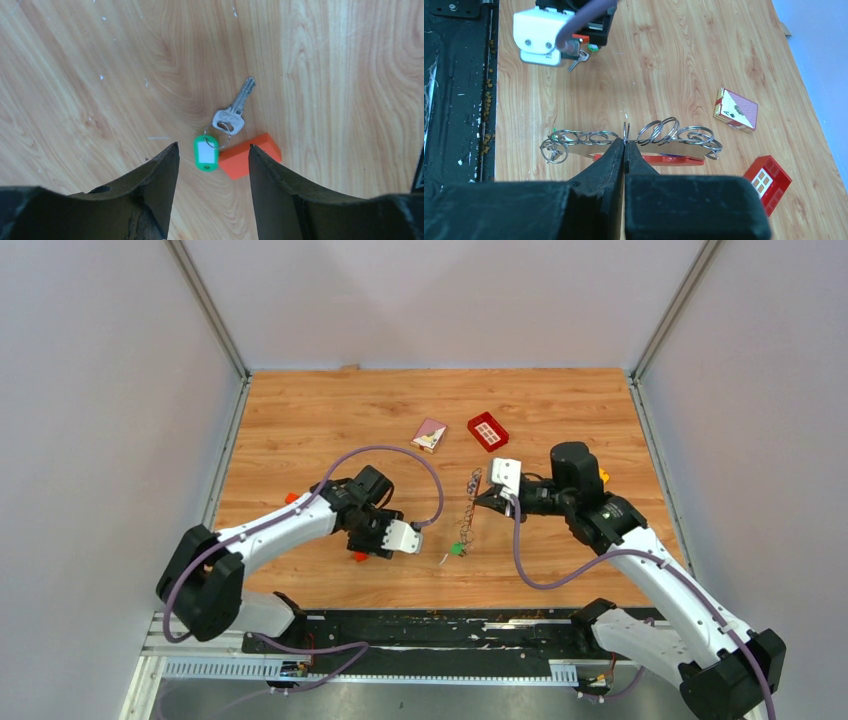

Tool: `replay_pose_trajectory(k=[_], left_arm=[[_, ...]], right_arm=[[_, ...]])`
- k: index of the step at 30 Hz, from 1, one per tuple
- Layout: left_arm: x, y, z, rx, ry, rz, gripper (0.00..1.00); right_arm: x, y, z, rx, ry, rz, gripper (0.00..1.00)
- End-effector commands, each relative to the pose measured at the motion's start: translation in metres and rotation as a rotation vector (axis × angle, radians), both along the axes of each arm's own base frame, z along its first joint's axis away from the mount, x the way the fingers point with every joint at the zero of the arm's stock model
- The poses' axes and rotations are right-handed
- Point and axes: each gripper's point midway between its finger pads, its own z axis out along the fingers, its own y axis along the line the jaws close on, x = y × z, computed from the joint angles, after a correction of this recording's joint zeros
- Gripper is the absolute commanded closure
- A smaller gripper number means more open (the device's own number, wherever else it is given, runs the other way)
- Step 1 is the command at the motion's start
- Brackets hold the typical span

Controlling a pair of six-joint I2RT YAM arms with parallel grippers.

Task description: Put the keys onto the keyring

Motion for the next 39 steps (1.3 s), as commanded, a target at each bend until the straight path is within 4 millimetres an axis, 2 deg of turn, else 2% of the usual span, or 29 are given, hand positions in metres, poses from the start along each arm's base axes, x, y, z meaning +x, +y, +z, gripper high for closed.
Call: replay_pose_trajectory(k=[1, 7, 13, 23, 34, 39], left_arm=[[0.014, -0.012, 0.001, 0.019, -0.011, -0.106, 0.39], [0.021, -0.011, -0.013, 0.073, 0.010, -0.132, 0.40], [0.018, -0.004, -0.026, 0.115, 0.026, -0.181, 0.41], [0.015, 0.006, -0.035, 0.168, 0.027, -0.221, 0.47], [0.009, 0.010, -0.039, 0.164, 0.022, -0.248, 0.46], [0.012, 0.010, -0.043, 0.179, 0.016, -0.256, 0.49]], right_arm=[[-0.003, 0.001, 0.012, 0.039, -0.016, 0.021, 1.00], [-0.004, 0.001, 0.011, 0.041, -0.014, 0.022, 1.00], [-0.003, 0.000, 0.011, 0.043, -0.012, 0.020, 1.00], [-0.002, 0.000, 0.010, 0.042, -0.007, 0.017, 1.00], [-0.002, 0.001, 0.007, 0.040, 0.005, 0.020, 1.00], [-0.002, 0.001, 0.008, 0.041, 0.006, 0.022, 1.00]])
